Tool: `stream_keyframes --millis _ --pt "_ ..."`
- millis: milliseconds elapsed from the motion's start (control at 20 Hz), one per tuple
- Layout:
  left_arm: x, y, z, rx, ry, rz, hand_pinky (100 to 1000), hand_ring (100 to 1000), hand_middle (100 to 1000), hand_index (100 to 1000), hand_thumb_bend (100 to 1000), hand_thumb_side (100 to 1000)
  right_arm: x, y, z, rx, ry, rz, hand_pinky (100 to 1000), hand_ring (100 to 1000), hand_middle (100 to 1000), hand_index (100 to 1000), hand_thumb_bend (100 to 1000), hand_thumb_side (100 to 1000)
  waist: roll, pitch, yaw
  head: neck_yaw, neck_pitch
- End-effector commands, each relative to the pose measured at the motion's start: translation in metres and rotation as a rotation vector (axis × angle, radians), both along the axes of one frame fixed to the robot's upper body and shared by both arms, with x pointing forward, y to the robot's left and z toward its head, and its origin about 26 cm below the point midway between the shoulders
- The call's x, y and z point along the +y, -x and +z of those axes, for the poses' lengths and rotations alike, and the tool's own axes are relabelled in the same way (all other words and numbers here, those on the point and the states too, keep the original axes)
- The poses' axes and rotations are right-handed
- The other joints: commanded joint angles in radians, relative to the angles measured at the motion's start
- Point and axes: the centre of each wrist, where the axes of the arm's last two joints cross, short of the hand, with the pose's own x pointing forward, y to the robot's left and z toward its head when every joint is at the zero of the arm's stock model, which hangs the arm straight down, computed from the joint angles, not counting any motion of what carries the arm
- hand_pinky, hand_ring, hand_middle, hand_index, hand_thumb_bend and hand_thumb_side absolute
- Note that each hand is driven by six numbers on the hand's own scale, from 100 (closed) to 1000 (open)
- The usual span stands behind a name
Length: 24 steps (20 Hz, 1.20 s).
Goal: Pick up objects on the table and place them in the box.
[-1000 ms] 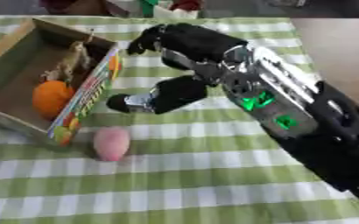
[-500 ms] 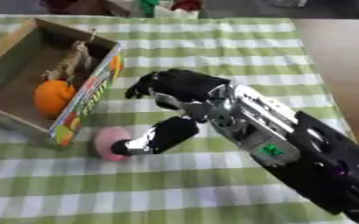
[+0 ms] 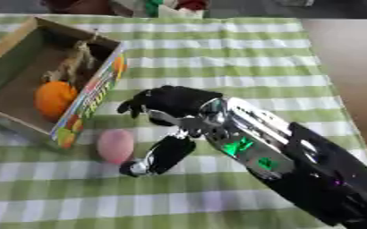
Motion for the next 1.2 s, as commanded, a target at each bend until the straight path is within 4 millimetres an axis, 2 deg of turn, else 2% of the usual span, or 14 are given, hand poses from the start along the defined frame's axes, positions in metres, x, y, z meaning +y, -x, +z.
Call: stream_keyframes --millis 50,300,1050,1200 --pt "0.001 0.005 0.010 -0.032 -0.019 0.003 769 758 752 868 100 997 0.001 0.003 0.007 -0.021 0.001 -0.007 795 892 773 960 482 617 0.004 -0.016 0.001 -0.004 -0.011" --pt "0.000 0.005 0.010 -0.032 -0.017 0.000 770 758 752 868 100 997 0.005 0.002 0.007 -0.030 0.002 -0.041 785 882 763 946 453 629 0.005 -0.012 0.005 -0.008 -0.016" --pt "-0.001 0.004 0.010 -0.032 -0.011 -0.007 771 759 753 868 100 997 0.017 -0.015 -0.005 -0.038 -0.023 -0.087 776 867 742 913 380 644 0.010 -0.001 0.013 -0.016 -0.031" --pt "-0.001 0.004 0.009 -0.030 -0.010 -0.007 773 759 753 868 100 997 0.018 -0.018 -0.010 -0.024 -0.016 -0.088 770 860 719 867 376 622 0.009 0.000 0.014 -0.015 -0.030"
